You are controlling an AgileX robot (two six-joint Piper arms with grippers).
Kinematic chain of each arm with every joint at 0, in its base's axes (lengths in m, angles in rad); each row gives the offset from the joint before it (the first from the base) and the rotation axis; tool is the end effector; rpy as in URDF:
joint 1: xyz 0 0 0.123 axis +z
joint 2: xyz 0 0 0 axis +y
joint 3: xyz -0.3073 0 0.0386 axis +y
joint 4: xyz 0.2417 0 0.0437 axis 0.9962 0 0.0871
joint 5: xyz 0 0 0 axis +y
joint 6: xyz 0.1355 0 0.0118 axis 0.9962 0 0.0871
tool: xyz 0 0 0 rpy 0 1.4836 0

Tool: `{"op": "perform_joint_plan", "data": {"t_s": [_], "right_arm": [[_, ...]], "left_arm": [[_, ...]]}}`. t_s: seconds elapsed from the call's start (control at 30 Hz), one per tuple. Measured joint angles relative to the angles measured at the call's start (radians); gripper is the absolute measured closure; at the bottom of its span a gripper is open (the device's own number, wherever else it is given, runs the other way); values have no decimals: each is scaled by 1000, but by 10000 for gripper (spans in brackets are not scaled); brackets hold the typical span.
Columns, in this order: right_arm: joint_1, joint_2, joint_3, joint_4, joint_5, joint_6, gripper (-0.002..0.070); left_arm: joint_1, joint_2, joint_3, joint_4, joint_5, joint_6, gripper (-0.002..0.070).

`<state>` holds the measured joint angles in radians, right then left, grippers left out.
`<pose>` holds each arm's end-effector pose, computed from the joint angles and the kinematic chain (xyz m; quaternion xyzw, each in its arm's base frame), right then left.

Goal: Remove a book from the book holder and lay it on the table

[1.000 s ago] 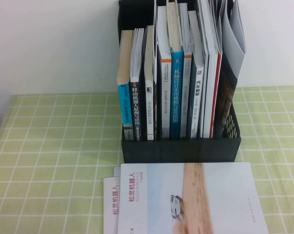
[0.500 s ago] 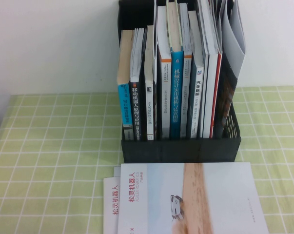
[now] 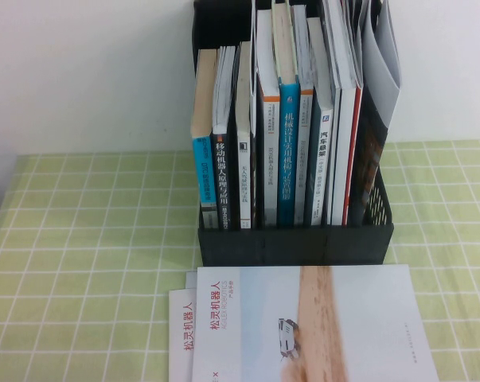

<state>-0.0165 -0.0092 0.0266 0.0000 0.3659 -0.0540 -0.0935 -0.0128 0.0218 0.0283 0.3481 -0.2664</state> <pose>0.0649 -0.0011 0.1585 -0.0151 0.8035 -0.0210 0.5947 0.0652 -0.0048 0.1629 -0.0611 0.7934 -0.0967 0.5978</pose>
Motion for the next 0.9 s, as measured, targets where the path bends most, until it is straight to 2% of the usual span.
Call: {"op": "perform_joint_plan", "data": {"t_s": [0.63, 0.8, 0.9], "right_arm": [[0, 0, 0, -72, -20, 0, 678], [0, 0, 2, -74, -165, 0, 678], [0, 0, 2, -69, -323, 15, 678]], "left_arm": [[0, 0, 0, 0, 0, 0, 678], [0, 0, 0, 22, -5, 0, 678], [0, 0, 2, 32, -34, 0, 678]]}}
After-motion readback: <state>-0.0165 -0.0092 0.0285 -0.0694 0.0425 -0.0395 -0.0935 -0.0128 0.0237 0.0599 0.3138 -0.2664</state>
